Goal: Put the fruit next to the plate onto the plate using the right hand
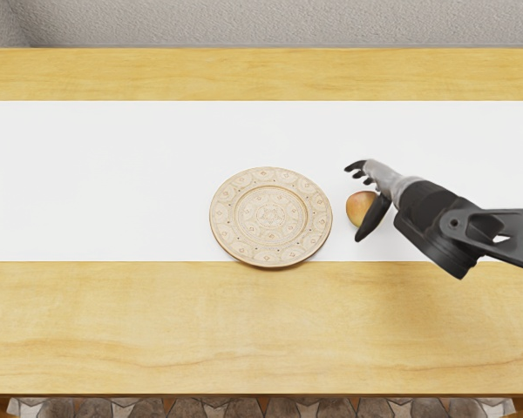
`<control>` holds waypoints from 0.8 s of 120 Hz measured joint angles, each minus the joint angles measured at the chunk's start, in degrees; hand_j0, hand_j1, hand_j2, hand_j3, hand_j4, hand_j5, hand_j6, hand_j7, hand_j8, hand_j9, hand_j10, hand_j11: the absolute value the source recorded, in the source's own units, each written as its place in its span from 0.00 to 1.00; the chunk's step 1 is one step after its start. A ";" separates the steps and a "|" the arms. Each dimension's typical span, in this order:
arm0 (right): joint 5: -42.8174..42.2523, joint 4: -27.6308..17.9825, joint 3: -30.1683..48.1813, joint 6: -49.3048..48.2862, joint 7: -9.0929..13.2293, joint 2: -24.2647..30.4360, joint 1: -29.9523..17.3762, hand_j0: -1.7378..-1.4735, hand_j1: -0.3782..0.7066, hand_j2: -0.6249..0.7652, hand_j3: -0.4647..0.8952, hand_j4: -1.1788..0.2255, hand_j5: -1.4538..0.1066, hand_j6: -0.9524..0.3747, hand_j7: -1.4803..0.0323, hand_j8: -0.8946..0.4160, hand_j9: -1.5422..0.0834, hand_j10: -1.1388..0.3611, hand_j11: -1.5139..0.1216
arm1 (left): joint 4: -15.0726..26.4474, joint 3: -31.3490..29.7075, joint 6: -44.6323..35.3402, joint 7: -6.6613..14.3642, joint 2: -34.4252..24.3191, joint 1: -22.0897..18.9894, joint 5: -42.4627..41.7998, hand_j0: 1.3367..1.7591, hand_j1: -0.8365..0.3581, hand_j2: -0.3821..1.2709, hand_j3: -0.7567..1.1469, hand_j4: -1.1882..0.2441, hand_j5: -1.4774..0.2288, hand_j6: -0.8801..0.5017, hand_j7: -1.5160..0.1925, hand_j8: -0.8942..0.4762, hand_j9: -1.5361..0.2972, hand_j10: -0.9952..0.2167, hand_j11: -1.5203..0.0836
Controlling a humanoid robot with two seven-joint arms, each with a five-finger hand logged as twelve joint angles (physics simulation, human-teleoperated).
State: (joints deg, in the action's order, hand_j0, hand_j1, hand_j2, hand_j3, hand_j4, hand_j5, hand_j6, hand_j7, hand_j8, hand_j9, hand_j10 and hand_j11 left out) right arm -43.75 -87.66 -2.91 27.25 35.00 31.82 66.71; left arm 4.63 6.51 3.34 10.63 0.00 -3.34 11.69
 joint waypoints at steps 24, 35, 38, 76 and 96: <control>0.07 -0.38 -0.48 -0.05 0.00 0.07 -0.01 0.30 0.34 0.41 0.34 0.63 0.69 0.50 0.73 0.46 0.72 0.57 0.70 | 0.01 0.00 0.00 0.00 0.00 0.00 0.00 0.76 0.75 0.26 0.40 0.66 0.68 0.46 0.70 0.47 0.66 0.62 0.75; 0.03 -0.50 -0.83 -0.07 0.00 0.34 -0.01 0.30 0.38 0.40 0.34 0.61 0.66 0.47 0.70 0.43 0.69 0.56 0.67 | -0.01 0.00 0.00 0.00 0.00 0.00 0.00 0.76 0.75 0.26 0.40 0.66 0.68 0.46 0.70 0.47 0.66 0.62 0.75; 0.02 -0.52 -0.90 -0.07 0.00 0.41 -0.01 0.30 0.39 0.40 0.34 0.60 0.66 0.47 0.69 0.43 0.68 0.56 0.66 | 0.00 0.00 0.00 0.00 0.00 0.00 0.00 0.76 0.75 0.26 0.40 0.66 0.68 0.46 0.70 0.47 0.66 0.62 0.75; 0.55 -0.40 -0.97 -0.11 -0.02 0.93 -0.12 0.30 0.52 0.40 0.34 0.51 0.56 0.41 0.59 0.40 0.59 0.48 0.56 | 0.01 0.00 0.00 0.00 0.00 0.00 0.00 0.76 0.75 0.26 0.40 0.66 0.68 0.46 0.70 0.47 0.66 0.62 0.75; 0.02 1.11 -0.85 -0.44 -0.06 0.81 -1.18 0.35 0.54 0.48 0.34 0.46 0.48 0.42 0.52 0.41 0.51 0.45 0.48 | 0.01 0.02 0.00 -0.01 0.00 0.00 0.01 0.76 0.75 0.26 0.40 0.66 0.68 0.46 0.70 0.47 0.66 0.62 0.75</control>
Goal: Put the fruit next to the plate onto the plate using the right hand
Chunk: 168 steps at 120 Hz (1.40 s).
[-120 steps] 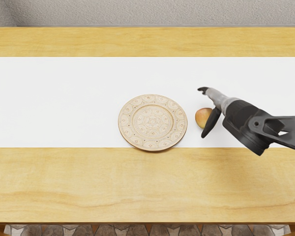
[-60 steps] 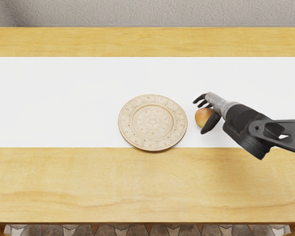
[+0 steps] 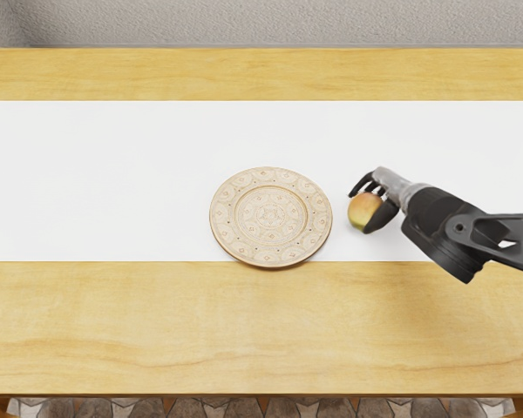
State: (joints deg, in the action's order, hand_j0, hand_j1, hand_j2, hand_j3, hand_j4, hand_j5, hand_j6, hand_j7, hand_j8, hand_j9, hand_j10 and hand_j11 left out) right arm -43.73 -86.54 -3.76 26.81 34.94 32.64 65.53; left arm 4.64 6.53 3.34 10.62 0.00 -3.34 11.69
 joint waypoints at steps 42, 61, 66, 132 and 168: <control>1.28 1.13 0.32 -0.25 0.05 1.00 -0.53 0.34 0.50 0.63 0.34 0.36 0.41 0.39 0.44 0.35 0.44 0.38 0.42 | 0.00 -0.01 0.00 0.01 0.00 0.00 0.00 0.76 0.75 0.26 0.40 0.66 0.68 0.46 0.70 0.47 0.66 0.62 0.75; 3.19 -0.13 3.12 -2.39 0.07 2.71 -0.17 0.33 0.50 0.62 0.34 0.37 0.40 0.40 0.43 0.35 0.43 0.38 0.41 | 0.00 -0.02 0.00 0.01 0.00 0.00 0.00 0.76 0.75 0.26 0.40 0.66 0.68 0.46 0.70 0.47 0.66 0.62 0.75; 3.80 -0.93 4.37 -3.12 0.07 3.16 -0.14 0.32 0.50 0.63 0.34 0.38 0.40 0.40 0.43 0.36 0.43 0.38 0.41 | 0.01 -0.02 0.00 0.01 0.00 0.00 0.00 0.76 0.75 0.26 0.40 0.66 0.68 0.46 0.70 0.47 0.66 0.62 0.75; 12.51 -5.58 9.83 -5.54 0.11 -4.00 4.52 0.32 0.52 0.65 0.34 0.40 0.33 0.45 0.38 0.41 0.38 0.42 0.36 | 0.01 -0.02 0.00 0.01 0.00 0.00 -0.01 0.76 0.75 0.26 0.40 0.66 0.68 0.46 0.70 0.47 0.66 0.62 0.75; 12.96 -5.21 11.19 -5.44 0.10 -6.60 4.85 0.32 0.51 0.63 0.34 0.39 0.35 0.44 0.39 0.40 0.39 0.41 0.38 | -0.01 -0.02 0.00 0.01 0.00 0.00 -0.01 0.76 0.75 0.26 0.40 0.66 0.68 0.46 0.70 0.47 0.66 0.62 0.75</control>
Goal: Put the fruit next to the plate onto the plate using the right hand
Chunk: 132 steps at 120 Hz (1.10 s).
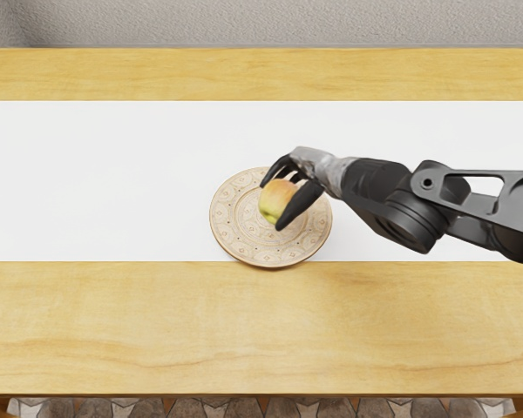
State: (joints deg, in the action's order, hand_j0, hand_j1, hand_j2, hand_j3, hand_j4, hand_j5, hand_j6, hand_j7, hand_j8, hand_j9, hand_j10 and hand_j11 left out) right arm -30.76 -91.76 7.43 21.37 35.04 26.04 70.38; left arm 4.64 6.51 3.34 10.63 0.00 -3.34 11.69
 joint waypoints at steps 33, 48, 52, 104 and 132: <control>-0.07 0.30 0.12 0.28 -0.03 -0.11 -0.06 0.31 0.27 0.49 0.34 0.64 0.68 0.56 0.73 0.52 0.71 0.59 0.69 | 0.01 0.00 0.00 0.00 0.00 0.00 0.00 0.76 0.75 0.26 0.40 0.66 0.68 0.46 0.70 0.47 0.66 0.62 0.75; -0.07 0.80 0.35 0.27 -0.03 -0.05 -0.06 0.30 0.19 0.47 0.34 0.71 0.78 0.61 0.82 0.58 0.80 0.65 0.78 | 0.01 0.00 0.00 0.00 0.00 0.00 0.00 0.76 0.75 0.26 0.40 0.66 0.68 0.46 0.70 0.47 0.66 0.62 0.75; -0.07 0.99 1.02 0.12 -0.04 0.07 -0.09 0.30 0.17 0.46 0.34 0.73 0.79 0.62 0.84 0.59 0.82 0.66 0.79 | 0.00 0.00 0.00 0.00 0.00 0.00 0.00 0.76 0.75 0.26 0.40 0.66 0.68 0.46 0.70 0.47 0.66 0.62 0.75; 6.97 1.80 49.45 -38.12 -0.04 9.14 -28.74 0.30 0.10 0.44 0.34 0.79 0.87 0.67 0.92 0.63 0.89 0.71 0.87 | 0.01 0.00 0.00 0.00 0.00 0.00 0.00 0.76 0.75 0.26 0.40 0.66 0.68 0.46 0.70 0.47 0.66 0.62 0.75; 16.79 7.90 71.24 -54.30 -0.04 10.78 -45.07 0.30 0.09 0.44 0.34 0.80 0.89 0.68 0.93 0.64 0.90 0.72 0.88 | 0.00 0.00 0.00 0.00 0.00 0.00 0.00 0.76 0.75 0.26 0.40 0.66 0.68 0.46 0.70 0.47 0.66 0.62 0.75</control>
State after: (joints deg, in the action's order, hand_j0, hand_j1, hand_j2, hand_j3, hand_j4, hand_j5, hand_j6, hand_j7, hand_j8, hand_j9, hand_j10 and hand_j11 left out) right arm -13.98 -83.86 78.66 -32.93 35.00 36.81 25.32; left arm 4.64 6.51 3.34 10.63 0.00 -3.34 11.69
